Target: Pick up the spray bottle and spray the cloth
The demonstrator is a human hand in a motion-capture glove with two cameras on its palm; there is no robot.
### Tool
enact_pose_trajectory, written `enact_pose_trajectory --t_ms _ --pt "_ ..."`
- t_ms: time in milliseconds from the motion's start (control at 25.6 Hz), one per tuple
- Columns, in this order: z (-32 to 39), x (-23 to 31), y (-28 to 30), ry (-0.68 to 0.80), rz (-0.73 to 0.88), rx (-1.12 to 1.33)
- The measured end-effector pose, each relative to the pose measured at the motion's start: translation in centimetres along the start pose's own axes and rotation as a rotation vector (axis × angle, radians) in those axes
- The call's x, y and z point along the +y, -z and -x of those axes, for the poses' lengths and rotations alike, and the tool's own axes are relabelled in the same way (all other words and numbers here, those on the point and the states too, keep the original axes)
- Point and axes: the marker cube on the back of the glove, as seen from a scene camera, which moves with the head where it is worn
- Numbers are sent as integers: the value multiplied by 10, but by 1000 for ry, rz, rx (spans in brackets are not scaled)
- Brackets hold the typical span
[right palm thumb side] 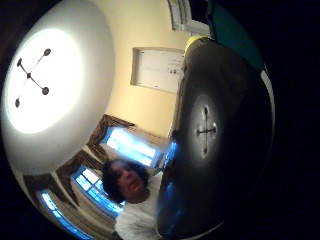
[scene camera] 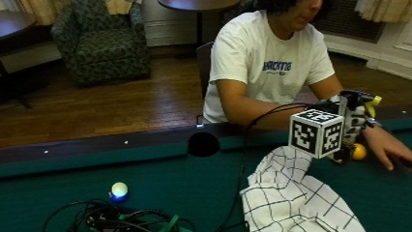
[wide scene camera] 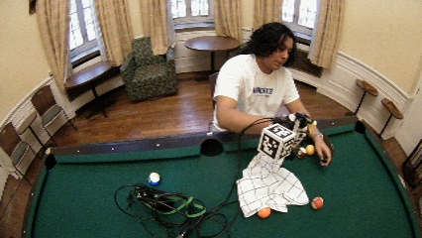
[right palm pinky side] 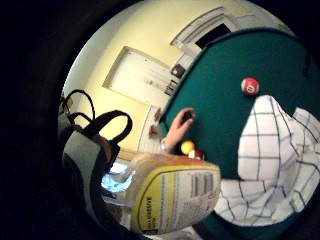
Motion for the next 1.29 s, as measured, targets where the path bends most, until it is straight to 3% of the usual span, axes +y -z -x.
enact_pose_trajectory --t_ms 195,664,1094,1289 --pt "-34 -12 -64 100 -1 4" --pt "-82 -58 -160 105 91 -31" --pt "-110 -88 -206 62 129 -80" --pt "-118 -94 -216 84 74 -63"
